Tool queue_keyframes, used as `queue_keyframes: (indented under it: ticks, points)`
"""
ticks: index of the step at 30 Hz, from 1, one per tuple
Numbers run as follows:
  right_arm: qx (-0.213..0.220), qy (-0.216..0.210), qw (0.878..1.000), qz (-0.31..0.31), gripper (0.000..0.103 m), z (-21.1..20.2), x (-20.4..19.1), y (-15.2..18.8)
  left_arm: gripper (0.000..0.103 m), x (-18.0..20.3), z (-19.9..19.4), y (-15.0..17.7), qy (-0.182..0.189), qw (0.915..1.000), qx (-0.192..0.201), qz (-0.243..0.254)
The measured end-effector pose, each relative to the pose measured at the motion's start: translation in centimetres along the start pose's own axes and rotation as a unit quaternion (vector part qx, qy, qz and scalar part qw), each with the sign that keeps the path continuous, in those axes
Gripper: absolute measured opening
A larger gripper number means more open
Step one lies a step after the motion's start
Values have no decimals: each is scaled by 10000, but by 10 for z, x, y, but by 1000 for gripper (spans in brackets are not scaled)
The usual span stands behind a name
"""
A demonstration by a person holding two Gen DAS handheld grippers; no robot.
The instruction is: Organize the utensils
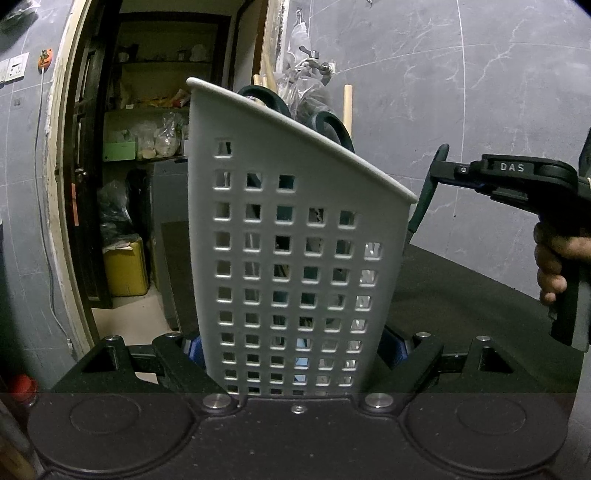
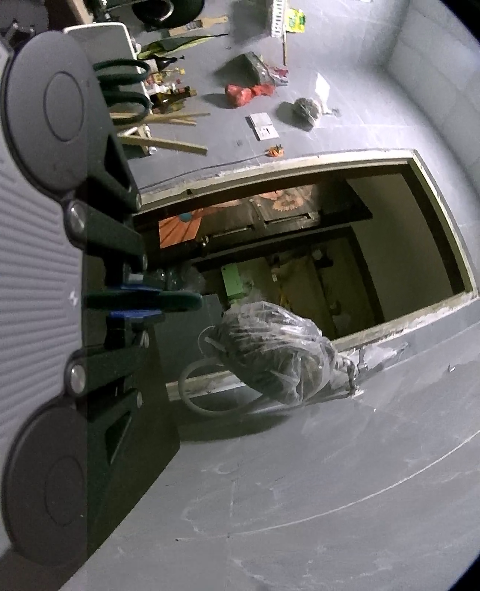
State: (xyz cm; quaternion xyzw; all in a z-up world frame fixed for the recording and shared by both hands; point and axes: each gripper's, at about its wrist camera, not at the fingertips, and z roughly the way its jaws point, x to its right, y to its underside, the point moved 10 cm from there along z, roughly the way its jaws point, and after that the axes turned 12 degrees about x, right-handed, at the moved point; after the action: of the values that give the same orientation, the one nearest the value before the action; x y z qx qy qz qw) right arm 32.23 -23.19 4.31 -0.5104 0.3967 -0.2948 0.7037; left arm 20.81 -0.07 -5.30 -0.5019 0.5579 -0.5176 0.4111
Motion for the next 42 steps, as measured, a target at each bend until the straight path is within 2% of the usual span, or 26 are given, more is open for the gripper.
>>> queue_keyframes:
  ticks: [9, 15, 22, 42]
  points:
    - [59, -33, 9999, -114, 11, -17, -5, 4, 87, 1, -1, 0, -4, 10000, 6, 13]
    - [-53, -6, 10000, -69, 12, -20, -1, 11, 87, 0, -1, 0, -3, 10000, 8, 11]
    - [-222, 88, 9996, 178, 12, -17, 8, 26, 87, 1, -1, 0, -1, 10000, 5, 12]
    - [-332, 367, 9944, 931, 12, -11, 35, 43, 87, 1, 0, 0, 1, 10000, -13, 2]
